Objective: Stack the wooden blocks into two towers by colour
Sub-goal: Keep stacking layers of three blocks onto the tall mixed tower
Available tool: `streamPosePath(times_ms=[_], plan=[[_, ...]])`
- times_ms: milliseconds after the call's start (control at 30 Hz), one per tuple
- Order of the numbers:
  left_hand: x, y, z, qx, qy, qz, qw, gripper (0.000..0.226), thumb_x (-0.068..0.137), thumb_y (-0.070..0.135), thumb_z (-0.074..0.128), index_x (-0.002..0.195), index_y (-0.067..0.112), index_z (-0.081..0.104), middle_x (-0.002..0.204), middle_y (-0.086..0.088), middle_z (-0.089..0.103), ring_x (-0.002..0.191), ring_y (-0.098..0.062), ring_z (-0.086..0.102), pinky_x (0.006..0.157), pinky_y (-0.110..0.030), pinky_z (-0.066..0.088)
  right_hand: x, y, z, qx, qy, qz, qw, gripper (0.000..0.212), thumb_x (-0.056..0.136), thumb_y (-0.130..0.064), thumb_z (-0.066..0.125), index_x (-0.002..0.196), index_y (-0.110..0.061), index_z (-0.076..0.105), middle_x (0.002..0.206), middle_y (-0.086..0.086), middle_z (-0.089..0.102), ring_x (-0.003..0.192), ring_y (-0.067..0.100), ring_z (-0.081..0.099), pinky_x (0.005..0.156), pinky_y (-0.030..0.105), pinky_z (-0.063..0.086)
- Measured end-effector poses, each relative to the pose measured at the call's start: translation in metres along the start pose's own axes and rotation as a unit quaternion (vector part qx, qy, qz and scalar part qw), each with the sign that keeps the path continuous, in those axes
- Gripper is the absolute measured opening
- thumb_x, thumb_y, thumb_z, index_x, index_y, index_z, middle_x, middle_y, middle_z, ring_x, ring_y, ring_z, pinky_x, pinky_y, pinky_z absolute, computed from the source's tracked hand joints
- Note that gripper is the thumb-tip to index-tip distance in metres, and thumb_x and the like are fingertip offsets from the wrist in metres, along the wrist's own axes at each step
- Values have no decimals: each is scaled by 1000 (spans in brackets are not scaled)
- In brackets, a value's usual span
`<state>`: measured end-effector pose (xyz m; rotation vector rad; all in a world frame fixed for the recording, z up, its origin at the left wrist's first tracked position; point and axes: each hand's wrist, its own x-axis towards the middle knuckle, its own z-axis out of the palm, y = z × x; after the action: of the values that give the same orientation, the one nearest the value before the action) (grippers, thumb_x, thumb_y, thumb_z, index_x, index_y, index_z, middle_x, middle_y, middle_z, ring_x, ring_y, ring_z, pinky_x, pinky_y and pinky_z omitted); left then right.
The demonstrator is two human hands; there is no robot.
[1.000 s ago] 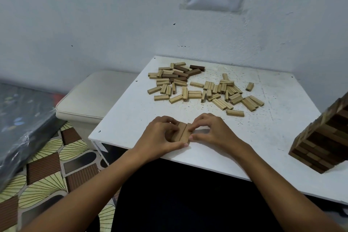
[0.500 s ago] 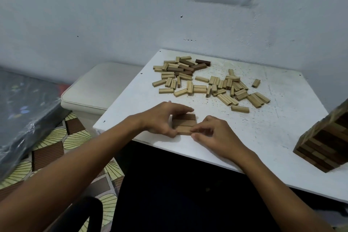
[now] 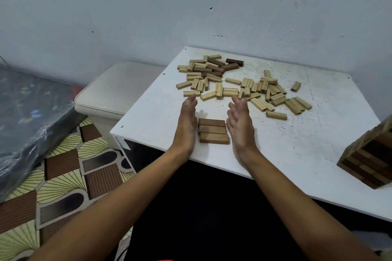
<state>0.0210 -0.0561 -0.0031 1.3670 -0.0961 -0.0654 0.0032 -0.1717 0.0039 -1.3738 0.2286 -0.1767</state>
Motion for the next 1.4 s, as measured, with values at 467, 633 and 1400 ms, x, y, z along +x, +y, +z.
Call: streamPosePath(times_ms=[467,633,1400], plan=[[0,-4,13,-81,52,-12,995,44,103,46,13,131,30,44,151,-4,38,142,-16,30,120,-35,19,-2,13,15,3,30,-43,999,54,102,-48,20,152,-27,25,159,-8,22,144,4,20,118,26,14],[3,-4,7,-39,30,1,999,34,103,46,27,126,31,46,139,6,46,132,-2,39,112,-26,28,-3,10,8,-26,22,-56,998,49,103,-42,32,148,-24,33,144,-14,36,128,-4,31,106,20,24],[25,3,-62,447,-214,99,863,77,66,49,77,136,27,53,143,9,50,131,2,35,112,-30,28,17,0,-65,-402,-220,-85,885,95,67,-30,87,146,-36,35,135,-8,54,128,5,46,111,31,35]])
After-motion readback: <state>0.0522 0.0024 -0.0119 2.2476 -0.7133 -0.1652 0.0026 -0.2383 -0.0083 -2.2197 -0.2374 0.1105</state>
